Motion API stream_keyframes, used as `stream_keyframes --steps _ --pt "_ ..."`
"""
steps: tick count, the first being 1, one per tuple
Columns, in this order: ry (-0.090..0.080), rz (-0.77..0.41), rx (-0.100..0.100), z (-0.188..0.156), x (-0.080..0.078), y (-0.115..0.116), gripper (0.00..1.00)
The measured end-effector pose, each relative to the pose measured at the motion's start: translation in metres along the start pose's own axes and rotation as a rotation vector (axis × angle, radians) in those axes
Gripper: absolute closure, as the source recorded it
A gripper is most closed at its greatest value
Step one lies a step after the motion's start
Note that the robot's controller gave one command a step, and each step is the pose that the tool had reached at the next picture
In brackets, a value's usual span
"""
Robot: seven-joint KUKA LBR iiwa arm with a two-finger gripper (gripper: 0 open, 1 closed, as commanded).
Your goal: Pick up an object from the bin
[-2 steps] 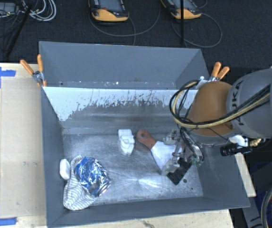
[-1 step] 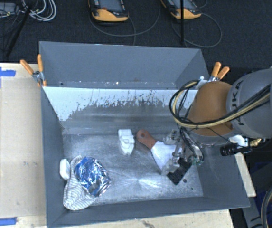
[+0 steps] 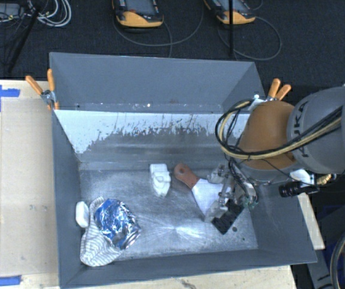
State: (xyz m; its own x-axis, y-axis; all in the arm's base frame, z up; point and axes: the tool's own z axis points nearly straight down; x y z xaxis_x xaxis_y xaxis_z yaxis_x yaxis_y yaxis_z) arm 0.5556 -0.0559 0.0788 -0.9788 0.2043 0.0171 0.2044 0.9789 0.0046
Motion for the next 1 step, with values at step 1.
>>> stream_keyframes --steps 1 --pt "-0.012 0.014 -0.002 -0.0003 0.0011 -0.0018 1.0"
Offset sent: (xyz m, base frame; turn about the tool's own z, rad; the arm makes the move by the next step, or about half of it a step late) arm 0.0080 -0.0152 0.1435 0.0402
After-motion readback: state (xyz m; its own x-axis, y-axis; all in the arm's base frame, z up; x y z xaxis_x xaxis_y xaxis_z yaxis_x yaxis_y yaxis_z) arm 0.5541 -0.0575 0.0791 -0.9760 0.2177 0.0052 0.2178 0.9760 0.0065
